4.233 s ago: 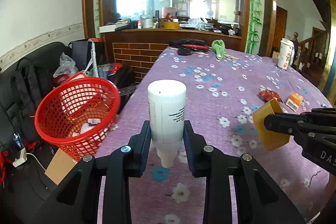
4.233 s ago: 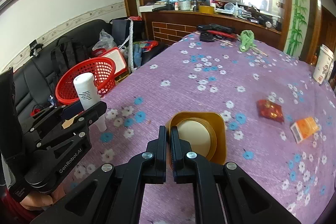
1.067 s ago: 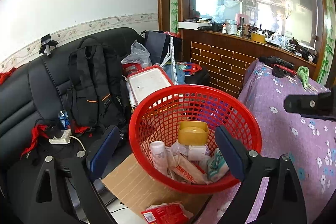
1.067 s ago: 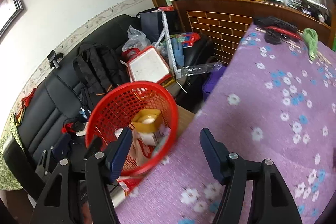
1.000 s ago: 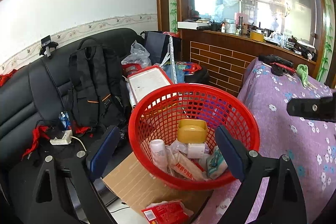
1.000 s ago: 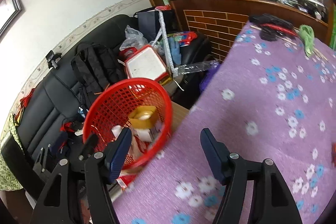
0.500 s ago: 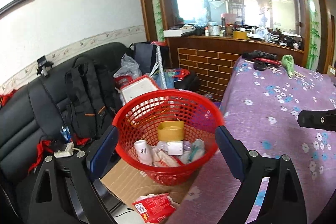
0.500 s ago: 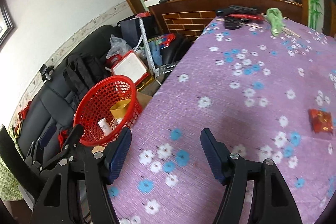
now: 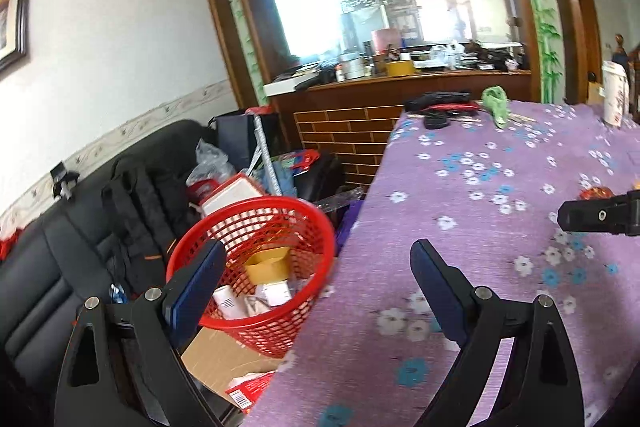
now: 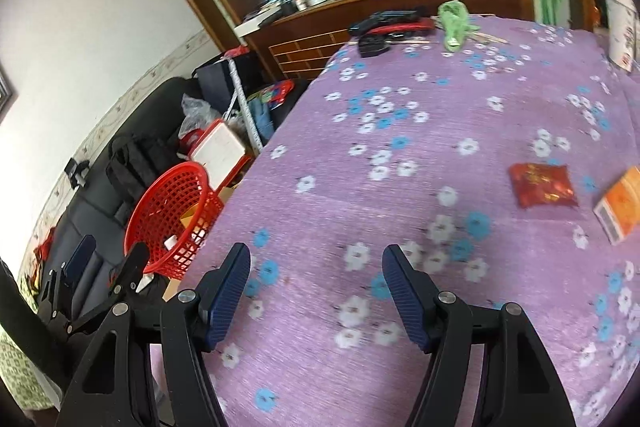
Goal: Collect trash
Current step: 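Move both grippers back over the red packet and orange box on the table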
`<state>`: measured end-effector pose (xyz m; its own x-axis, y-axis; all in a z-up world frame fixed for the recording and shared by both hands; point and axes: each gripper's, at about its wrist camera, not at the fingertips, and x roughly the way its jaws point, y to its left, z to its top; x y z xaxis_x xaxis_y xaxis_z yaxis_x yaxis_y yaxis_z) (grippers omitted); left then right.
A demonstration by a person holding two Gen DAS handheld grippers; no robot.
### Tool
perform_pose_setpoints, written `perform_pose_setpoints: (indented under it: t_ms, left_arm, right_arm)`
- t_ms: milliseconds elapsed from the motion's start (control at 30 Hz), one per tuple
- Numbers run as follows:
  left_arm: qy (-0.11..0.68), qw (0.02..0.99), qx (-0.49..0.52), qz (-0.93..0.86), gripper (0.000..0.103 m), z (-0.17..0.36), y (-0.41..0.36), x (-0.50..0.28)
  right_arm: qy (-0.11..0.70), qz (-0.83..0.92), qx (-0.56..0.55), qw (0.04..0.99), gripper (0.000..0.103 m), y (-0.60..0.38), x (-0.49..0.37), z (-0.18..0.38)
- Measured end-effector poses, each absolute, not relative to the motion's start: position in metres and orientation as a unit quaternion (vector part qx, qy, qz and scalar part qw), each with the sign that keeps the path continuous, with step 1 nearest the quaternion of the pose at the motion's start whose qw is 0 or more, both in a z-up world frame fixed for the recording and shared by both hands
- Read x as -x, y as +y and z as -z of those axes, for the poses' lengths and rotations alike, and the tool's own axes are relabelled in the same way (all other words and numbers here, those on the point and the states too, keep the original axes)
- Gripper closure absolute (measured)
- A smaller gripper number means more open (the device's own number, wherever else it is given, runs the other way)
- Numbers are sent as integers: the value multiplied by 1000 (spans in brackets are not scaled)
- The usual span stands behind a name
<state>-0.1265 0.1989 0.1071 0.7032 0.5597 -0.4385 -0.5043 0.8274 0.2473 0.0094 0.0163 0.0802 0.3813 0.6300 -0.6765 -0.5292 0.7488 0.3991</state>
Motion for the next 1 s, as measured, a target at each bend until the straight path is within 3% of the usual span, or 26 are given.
perform_pose_setpoints:
  t_ms: [333,700,1000]
  left_arm:
    - [270,930,-98,-231,10,-105,132,101]
    - [339,934,-62,-100,10,-101,73,58]
    - [368,929,-30,-13,10,-101,45,29]
  right_arm:
    - [430,-309,-97,842,30,-58,-19,-77]
    - [438,-192,-168,862,30,-189,-54,-76]
    - [490,-111,-229,834,31,-247,-111,-49]
